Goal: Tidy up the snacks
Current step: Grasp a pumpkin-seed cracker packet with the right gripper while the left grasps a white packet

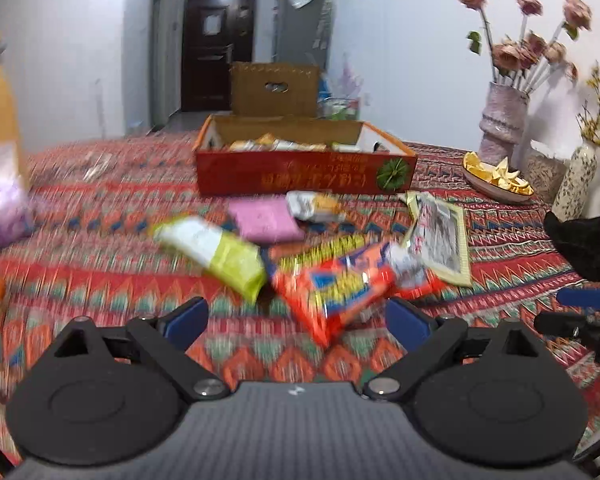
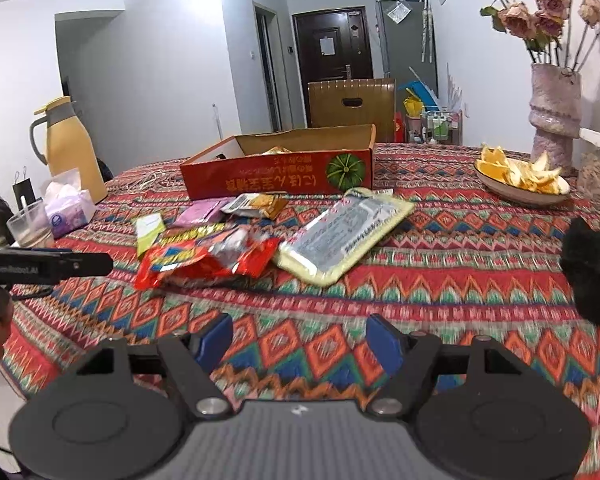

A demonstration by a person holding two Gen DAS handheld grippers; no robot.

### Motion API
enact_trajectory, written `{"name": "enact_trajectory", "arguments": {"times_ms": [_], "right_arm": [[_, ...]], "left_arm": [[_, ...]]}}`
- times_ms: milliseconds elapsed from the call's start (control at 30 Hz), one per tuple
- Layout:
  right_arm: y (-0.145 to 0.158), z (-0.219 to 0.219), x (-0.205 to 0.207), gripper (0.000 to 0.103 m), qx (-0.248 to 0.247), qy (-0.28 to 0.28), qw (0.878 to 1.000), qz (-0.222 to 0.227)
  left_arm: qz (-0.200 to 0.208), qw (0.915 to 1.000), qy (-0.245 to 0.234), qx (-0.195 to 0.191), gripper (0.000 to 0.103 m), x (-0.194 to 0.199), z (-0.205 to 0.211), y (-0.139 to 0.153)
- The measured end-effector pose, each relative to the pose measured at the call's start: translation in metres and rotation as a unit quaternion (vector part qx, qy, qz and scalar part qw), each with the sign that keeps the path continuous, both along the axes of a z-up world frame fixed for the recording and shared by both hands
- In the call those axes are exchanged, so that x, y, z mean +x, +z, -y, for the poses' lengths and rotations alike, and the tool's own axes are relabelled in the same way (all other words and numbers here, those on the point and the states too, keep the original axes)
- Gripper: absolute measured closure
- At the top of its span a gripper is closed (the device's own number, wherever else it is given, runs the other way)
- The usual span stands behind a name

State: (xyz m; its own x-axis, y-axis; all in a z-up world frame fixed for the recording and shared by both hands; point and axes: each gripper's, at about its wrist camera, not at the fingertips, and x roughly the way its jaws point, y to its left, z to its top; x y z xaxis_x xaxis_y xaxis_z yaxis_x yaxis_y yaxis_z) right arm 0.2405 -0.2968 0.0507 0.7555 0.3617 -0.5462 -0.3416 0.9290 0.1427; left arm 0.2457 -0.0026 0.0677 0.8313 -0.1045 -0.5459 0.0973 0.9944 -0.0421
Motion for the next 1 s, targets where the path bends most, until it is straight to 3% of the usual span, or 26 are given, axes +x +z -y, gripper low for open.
{"name": "enact_trajectory", "arguments": {"times_ms": [100,167,333,433,500,567,733,867,967,1000], "right_arm": [[0.009,-0.001,0.035,0.043,-0.016,0.013,1.000,0.007],[0.018,-0.001,0.067,0.053,-0.021,0.023,0.999,0.011],[0.024,-0.003,0.160,0.059,-0.005,0.030,1.000,-0.005],[0.018,-0.012,0.216,0.060,-0.023,0.032,0.999,-0.022],[0.012,-0.014,0.245,0.061,-0.030,0.028,0.999,-0.036],[0.006,-0.014,0.266,0.063,-0.041,0.019,0.998,-0.040],[-0.013,-0.012,0.269,0.070,-0.028,0.059,0.994,-0.087],[-0.009,-0.022,0.231,0.069,-0.039,0.108,0.989,-0.091],[-0.002,-0.024,0.222,0.058,-0.057,0.085,0.992,-0.068],[-0.004,-0.023,0.224,0.053,-0.058,0.074,0.993,-0.065]], "left_arm": [[0.006,0.9986,-0.047,0.025,0.007,0.038,0.002,0.008],[0.016,0.9922,-0.119,0.032,0.007,0.066,0.004,0.011],[-0.020,0.9789,-0.197,0.052,0.020,0.147,0.013,0.004],[-0.049,0.9682,-0.232,0.078,0.020,0.186,0.021,-0.009],[-0.053,0.9562,-0.270,0.100,0.020,0.203,0.024,-0.020],[-0.058,0.9533,-0.273,0.115,0.020,0.219,0.026,-0.027],[-0.067,0.9404,-0.314,0.112,0.016,0.244,0.028,-0.045],[-0.070,0.9438,-0.309,0.095,0.014,0.251,0.029,-0.053],[-0.077,0.9461,-0.302,0.089,0.015,0.256,0.029,-0.054],[-0.078,0.9485,-0.296,0.083,0.022,0.258,0.028,-0.053]]}}
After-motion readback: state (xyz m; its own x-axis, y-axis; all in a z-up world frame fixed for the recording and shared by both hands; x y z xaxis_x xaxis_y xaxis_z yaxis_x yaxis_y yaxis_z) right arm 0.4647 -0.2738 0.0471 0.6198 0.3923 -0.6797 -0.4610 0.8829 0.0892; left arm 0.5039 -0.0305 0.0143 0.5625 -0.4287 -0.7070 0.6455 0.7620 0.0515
